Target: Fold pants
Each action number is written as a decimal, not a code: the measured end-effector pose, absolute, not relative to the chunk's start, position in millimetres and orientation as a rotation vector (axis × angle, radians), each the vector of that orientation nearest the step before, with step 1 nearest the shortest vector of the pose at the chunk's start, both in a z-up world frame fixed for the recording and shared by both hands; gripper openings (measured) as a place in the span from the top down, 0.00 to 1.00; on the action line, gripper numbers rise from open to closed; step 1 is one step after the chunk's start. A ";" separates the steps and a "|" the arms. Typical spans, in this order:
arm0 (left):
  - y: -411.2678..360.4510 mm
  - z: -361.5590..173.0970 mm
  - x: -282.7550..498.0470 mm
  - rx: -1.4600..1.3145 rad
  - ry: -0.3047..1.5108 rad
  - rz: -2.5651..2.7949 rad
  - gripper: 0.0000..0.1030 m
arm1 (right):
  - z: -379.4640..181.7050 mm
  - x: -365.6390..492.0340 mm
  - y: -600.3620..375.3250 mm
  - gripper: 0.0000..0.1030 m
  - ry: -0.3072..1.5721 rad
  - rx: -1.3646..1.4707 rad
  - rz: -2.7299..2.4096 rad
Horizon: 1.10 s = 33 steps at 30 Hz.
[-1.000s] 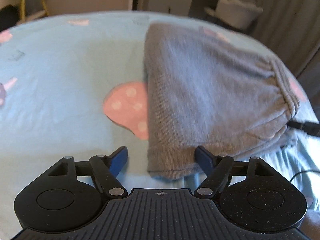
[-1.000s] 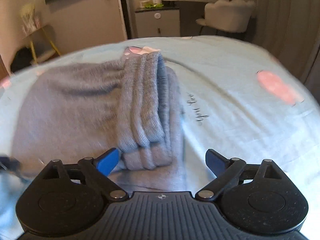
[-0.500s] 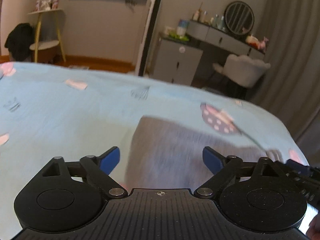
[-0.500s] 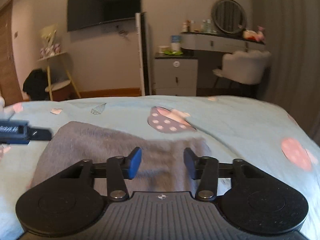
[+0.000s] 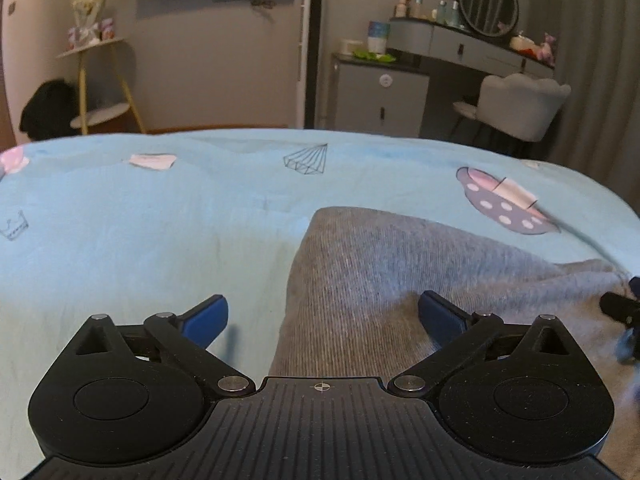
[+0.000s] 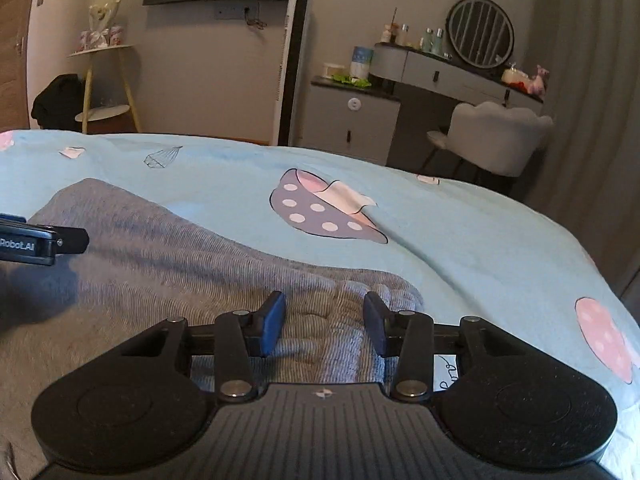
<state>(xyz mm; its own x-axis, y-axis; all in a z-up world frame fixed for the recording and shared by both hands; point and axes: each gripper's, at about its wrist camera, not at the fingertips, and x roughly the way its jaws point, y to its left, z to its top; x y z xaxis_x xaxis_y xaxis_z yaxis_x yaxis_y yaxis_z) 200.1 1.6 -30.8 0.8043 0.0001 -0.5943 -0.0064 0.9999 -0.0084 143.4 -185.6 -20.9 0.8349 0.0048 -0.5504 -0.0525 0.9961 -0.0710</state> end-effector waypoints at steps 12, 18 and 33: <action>3.6 -41.5 72.9 0.038 0.786 -0.033 0.00 | -20.8 15.0 -194.0 0.37 0.657 -0.014 0.000; -1.9 -36.0 18.3 0.100 0.819 -0.036 0.00 | -14.8 -27.3 -187.9 0.05 0.761 0.025 0.074; -8.6 -27.8 -52.5 0.095 0.844 0.007 0.00 | 1.8 -78.0 -146.6 0.04 0.816 -0.052 0.087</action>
